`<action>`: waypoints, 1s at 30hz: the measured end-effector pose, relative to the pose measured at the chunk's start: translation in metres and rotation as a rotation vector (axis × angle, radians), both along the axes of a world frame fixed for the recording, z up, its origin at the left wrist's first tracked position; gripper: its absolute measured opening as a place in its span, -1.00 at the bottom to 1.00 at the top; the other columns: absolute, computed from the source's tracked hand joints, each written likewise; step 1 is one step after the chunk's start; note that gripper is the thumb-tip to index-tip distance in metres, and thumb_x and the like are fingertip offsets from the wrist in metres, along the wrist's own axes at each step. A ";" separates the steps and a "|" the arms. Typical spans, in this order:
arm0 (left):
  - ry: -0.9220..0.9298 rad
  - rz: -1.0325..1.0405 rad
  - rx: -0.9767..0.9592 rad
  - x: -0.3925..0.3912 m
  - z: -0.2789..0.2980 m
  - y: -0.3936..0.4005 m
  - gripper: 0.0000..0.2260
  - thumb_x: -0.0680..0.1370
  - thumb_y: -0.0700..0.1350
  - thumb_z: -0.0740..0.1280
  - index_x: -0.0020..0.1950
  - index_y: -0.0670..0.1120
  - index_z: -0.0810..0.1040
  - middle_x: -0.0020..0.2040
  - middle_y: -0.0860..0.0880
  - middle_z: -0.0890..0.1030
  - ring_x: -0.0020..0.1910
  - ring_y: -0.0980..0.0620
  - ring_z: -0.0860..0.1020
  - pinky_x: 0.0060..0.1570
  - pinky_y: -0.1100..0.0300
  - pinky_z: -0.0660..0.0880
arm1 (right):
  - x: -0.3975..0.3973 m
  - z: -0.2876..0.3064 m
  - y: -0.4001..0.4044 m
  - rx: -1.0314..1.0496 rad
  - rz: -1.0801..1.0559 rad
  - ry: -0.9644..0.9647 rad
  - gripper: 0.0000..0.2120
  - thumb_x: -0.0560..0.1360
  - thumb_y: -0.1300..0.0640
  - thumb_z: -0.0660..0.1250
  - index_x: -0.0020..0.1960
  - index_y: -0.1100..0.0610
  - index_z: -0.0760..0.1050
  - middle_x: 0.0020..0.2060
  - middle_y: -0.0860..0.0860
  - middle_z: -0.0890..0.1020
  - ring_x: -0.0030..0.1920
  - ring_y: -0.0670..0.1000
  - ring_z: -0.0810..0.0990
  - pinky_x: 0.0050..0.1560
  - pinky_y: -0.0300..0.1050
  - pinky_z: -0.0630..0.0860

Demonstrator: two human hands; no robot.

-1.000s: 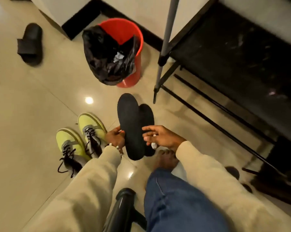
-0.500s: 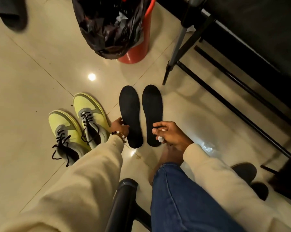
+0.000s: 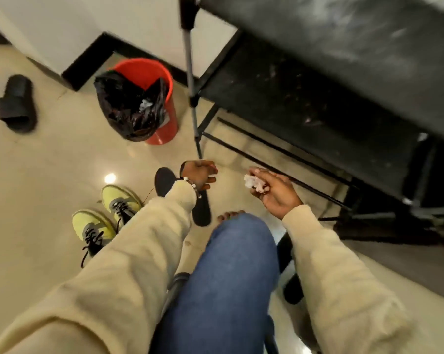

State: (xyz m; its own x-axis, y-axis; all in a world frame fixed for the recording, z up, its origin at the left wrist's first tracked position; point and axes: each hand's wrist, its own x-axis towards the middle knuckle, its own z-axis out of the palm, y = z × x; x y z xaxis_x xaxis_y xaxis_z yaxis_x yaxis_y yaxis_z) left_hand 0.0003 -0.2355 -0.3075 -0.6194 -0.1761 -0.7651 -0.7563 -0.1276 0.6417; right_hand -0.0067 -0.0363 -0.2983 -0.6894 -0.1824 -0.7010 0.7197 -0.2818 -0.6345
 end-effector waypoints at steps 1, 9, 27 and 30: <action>0.042 -0.047 0.029 -0.005 0.019 0.013 -0.78 0.63 -0.22 0.12 -0.13 -0.03 0.48 -0.25 0.01 0.57 -0.48 0.12 0.51 -0.43 0.35 0.29 | 0.004 0.017 0.015 -0.060 -0.056 0.004 -0.71 0.52 0.30 0.27 0.22 0.35 0.47 0.02 0.14 0.59 -0.07 0.02 0.58 -0.27 -0.22 0.55; 0.343 -0.399 -0.052 0.005 0.154 0.147 -0.89 0.60 -0.17 0.28 -0.01 -0.03 0.60 -0.12 -0.01 0.67 -0.20 0.04 0.62 -0.10 0.14 0.54 | 0.085 0.140 0.169 -0.079 -0.299 0.251 -0.67 0.51 0.49 0.12 0.23 0.33 0.46 0.06 0.19 0.61 0.05 0.13 0.60 0.04 -0.11 0.58; 0.200 -0.626 -0.057 0.044 0.127 0.323 -0.88 0.60 -0.19 0.27 0.00 -0.06 0.61 -0.10 -0.02 0.67 -0.14 0.01 0.62 -0.13 0.16 0.52 | 0.089 0.098 0.377 1.267 -0.215 0.218 -0.55 0.48 0.40 0.21 0.33 0.15 0.48 0.27 0.18 0.51 0.28 0.19 0.46 0.35 -0.22 0.26; 0.166 -0.621 -0.072 0.047 0.112 0.326 -0.87 0.60 -0.19 0.27 -0.04 -0.05 0.60 -0.08 -0.04 0.67 -0.13 0.00 0.62 -0.12 0.16 0.53 | 0.094 0.092 0.370 1.284 -0.210 0.351 -0.45 0.44 0.49 0.13 0.35 0.13 0.46 0.35 0.12 0.45 0.34 0.11 0.42 0.30 -0.39 0.16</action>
State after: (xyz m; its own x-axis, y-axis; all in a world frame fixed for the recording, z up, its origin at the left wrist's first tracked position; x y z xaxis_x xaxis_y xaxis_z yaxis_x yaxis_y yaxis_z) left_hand 0.0474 0.0905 -0.1957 -0.7313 0.2059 -0.6503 -0.5658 0.3494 0.7469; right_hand 0.0869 0.3332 -0.2064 -0.7997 0.5953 -0.0776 0.4832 0.5616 -0.6717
